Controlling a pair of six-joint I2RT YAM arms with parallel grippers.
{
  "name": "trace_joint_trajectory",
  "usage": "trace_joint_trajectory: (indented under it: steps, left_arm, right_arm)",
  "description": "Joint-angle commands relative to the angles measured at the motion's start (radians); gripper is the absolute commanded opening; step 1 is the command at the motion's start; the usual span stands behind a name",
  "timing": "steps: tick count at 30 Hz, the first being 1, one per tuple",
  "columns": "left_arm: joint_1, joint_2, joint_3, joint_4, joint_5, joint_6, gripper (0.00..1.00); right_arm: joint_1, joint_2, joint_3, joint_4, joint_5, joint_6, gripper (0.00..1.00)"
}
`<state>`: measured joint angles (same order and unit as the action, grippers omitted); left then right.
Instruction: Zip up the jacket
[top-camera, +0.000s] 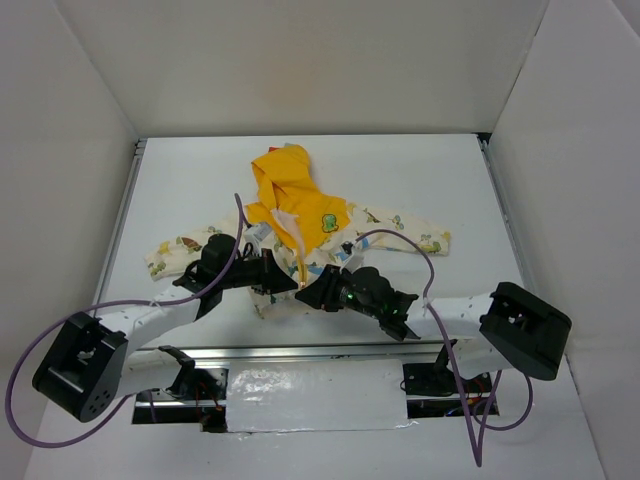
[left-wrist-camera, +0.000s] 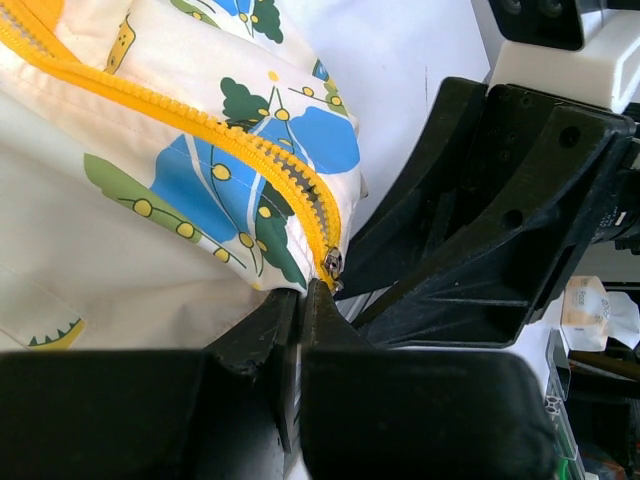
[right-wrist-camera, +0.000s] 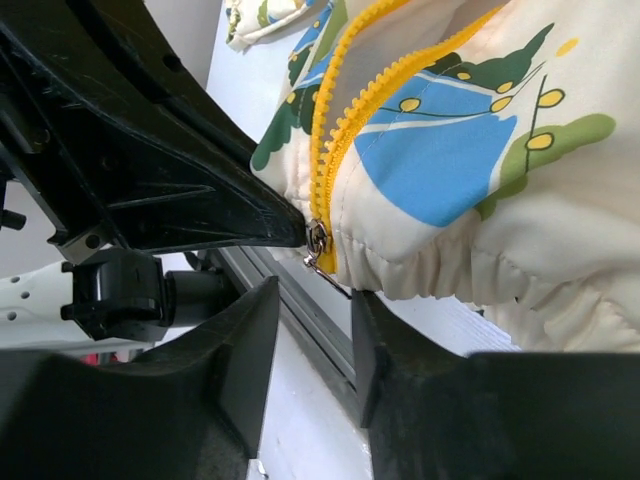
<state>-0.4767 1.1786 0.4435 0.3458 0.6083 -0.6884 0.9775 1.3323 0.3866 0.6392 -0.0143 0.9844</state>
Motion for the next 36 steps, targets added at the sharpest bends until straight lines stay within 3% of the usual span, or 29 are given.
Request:
trace_joint_trajectory:
  steps: [1, 11, 13, 18, 24, 29, 36]
  left_arm:
    - [-0.007, 0.013, 0.031, 0.062, 0.038, -0.006, 0.0]
    - [-0.007, 0.012, 0.034, 0.056, 0.038, 0.001, 0.0]
    - [-0.007, 0.015, 0.032, 0.058, 0.036, 0.0, 0.0]
    - [-0.007, 0.019, 0.027, 0.062, 0.033, 0.003, 0.0]
    - [-0.007, 0.026, 0.02, 0.059, 0.035, 0.021, 0.0]
    - [-0.01, 0.024, 0.004, 0.082, 0.065, 0.023, 0.0]
    - [-0.057, 0.013, 0.011, 0.053, 0.054, 0.047, 0.0]
  right_arm:
    - [0.015, 0.013, 0.018, 0.08, 0.046, 0.036, 0.4]
    - [0.023, 0.016, 0.026, 0.047, 0.092, 0.069, 0.17]
    - [0.021, 0.01, 0.026, 0.033, 0.103, 0.076, 0.0]
    - [0.021, -0.021, 0.044, -0.022, 0.076, 0.1, 0.0]
    - [0.023, -0.119, 0.11, -0.219, 0.073, 0.287, 0.0]
    - [-0.003, -0.153, 0.212, -0.373, 0.109, 0.266, 0.0]
    - [-0.172, -0.101, 0.219, -0.294, -0.07, 0.246, 0.0]
